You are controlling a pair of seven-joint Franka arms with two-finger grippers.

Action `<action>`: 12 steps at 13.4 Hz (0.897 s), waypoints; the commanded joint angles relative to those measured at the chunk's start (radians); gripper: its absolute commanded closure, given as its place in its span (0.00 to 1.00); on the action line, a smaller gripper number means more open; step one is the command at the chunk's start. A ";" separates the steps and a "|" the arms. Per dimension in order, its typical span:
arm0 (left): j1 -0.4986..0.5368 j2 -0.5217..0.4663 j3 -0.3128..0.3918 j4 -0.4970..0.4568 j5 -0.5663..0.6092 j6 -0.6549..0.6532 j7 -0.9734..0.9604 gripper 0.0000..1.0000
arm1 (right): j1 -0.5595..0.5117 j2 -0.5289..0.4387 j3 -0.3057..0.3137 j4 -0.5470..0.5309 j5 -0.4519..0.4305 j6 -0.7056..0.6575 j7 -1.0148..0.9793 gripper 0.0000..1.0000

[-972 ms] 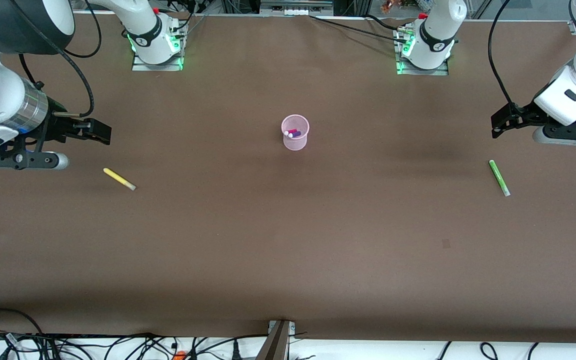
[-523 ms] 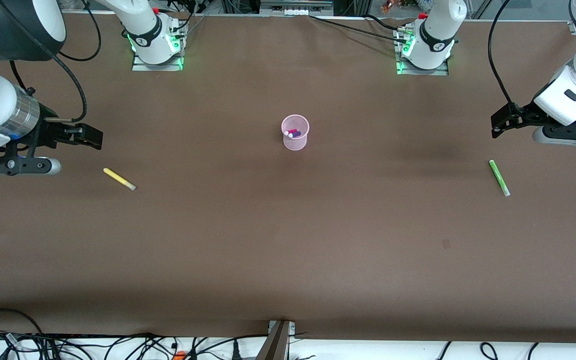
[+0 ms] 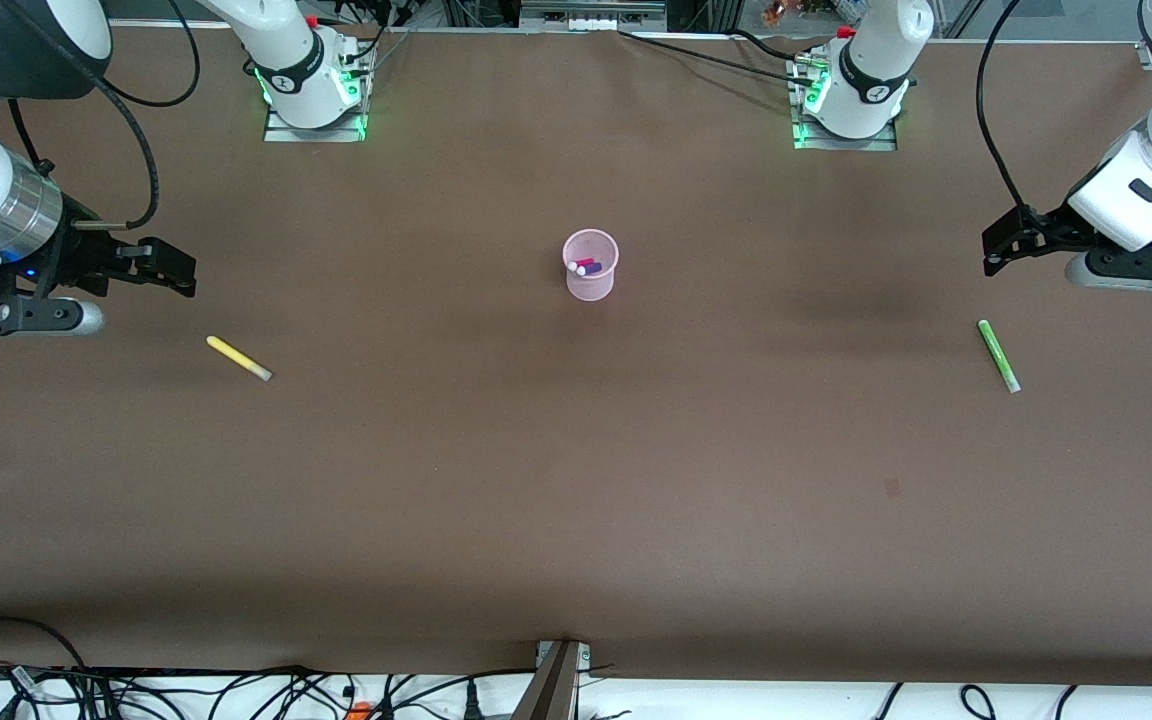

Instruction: Organize pens into pink holder with both arms

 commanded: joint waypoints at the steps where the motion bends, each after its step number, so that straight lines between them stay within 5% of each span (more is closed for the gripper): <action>1: 0.003 -0.003 -0.004 0.015 0.022 -0.021 -0.005 0.00 | -0.017 -0.052 0.017 -0.062 -0.012 0.023 0.000 0.01; 12: 0.000 -0.001 -0.006 0.015 0.024 -0.020 0.001 0.00 | -0.025 -0.041 0.005 -0.051 0.007 -0.009 0.008 0.00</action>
